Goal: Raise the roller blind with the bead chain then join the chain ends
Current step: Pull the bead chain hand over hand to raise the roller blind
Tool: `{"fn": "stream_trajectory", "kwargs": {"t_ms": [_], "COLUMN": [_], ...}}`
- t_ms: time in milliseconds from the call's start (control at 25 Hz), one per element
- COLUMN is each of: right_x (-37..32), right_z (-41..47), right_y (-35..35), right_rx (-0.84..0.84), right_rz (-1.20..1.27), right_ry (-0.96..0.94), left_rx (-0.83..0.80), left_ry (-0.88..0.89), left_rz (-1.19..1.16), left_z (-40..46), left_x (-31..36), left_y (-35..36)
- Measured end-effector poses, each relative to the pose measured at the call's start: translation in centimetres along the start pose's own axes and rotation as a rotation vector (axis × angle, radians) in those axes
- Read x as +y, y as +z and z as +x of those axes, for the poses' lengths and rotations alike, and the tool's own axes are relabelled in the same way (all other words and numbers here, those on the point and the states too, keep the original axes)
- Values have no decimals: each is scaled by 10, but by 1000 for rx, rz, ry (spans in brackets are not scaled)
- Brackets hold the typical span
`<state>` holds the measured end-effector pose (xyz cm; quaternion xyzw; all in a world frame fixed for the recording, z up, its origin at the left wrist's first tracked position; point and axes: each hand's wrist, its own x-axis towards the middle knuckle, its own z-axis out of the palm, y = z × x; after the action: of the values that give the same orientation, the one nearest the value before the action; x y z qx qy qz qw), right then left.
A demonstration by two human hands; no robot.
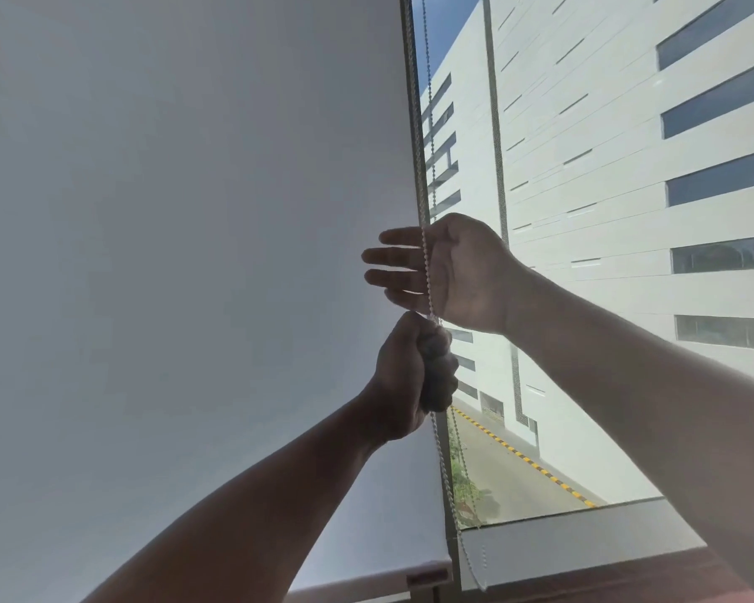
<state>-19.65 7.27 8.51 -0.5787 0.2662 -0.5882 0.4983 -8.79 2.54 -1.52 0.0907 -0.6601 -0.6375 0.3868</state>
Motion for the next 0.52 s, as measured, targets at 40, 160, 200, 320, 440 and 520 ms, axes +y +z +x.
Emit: {"fn": "stream_trajectory", "kwargs": {"t_ms": [40,160,200,320,440,520], "right_x": [1,4,4,6,8,13], "right_z": [0,-2,-2,-1,-3,-4], "right_y": [3,8,10,14,15,12], "right_rx": [6,87,127,205,228,254], "right_rz": [7,-14,-19,-20,-11,-26], "right_ry": [-4,-15,-22,-55,-74,-66], "left_rx": [-2,-9,-8,-10,-3,-6], "left_ry": [4,1,0,11,33,15], "left_rz": [16,70,87,109,82,81], "left_z": [0,-2,-2,-2,-3,-3], "left_x": [1,2,3,2,0,-6], "left_y": [-1,-1,-1,1,3,4]}}
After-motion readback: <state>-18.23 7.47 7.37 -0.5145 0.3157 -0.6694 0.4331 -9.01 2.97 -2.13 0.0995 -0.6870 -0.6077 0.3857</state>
